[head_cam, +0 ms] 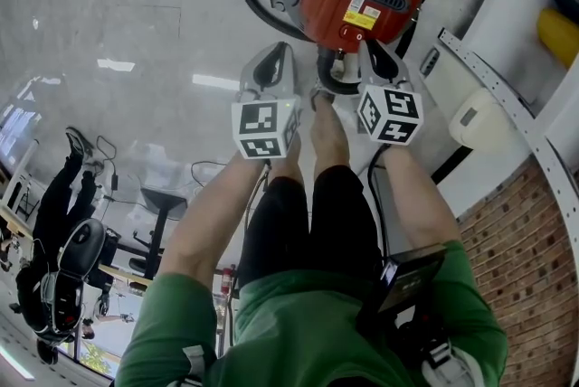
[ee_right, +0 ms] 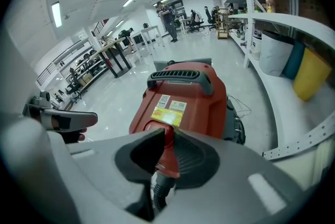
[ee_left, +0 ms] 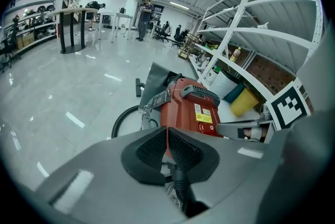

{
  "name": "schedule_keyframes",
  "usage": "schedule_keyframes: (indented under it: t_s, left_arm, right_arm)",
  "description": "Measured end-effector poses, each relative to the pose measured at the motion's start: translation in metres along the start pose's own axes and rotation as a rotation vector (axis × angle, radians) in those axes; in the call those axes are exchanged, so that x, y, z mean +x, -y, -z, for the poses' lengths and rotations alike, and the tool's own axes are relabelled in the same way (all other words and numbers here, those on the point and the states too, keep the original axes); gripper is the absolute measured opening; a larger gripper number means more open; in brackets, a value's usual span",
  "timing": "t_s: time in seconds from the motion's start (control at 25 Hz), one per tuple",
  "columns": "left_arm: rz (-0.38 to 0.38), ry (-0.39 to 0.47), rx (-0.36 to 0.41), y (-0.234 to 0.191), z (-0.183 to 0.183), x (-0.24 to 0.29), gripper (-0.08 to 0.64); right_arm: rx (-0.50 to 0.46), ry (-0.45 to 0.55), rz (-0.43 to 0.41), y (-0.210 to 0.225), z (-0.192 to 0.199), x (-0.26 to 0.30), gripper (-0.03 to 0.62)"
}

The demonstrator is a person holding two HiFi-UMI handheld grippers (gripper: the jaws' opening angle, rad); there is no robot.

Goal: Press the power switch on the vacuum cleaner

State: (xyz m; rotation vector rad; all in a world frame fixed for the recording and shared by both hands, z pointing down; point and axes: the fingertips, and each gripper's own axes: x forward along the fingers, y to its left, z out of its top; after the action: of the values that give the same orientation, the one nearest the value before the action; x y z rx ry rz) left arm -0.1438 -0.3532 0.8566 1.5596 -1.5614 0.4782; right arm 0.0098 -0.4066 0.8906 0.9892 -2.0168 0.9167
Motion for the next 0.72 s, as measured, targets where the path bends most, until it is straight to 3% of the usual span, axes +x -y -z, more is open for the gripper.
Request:
schedule_keyframes:
  t_s: [0.72]
  left_arm:
    - [-0.007,-0.001,-0.007,-0.0013,0.0021,-0.0001,0.008]
  right_arm:
    - [0.009,-0.007,0.002,0.0028,0.0025,0.0028,0.041]
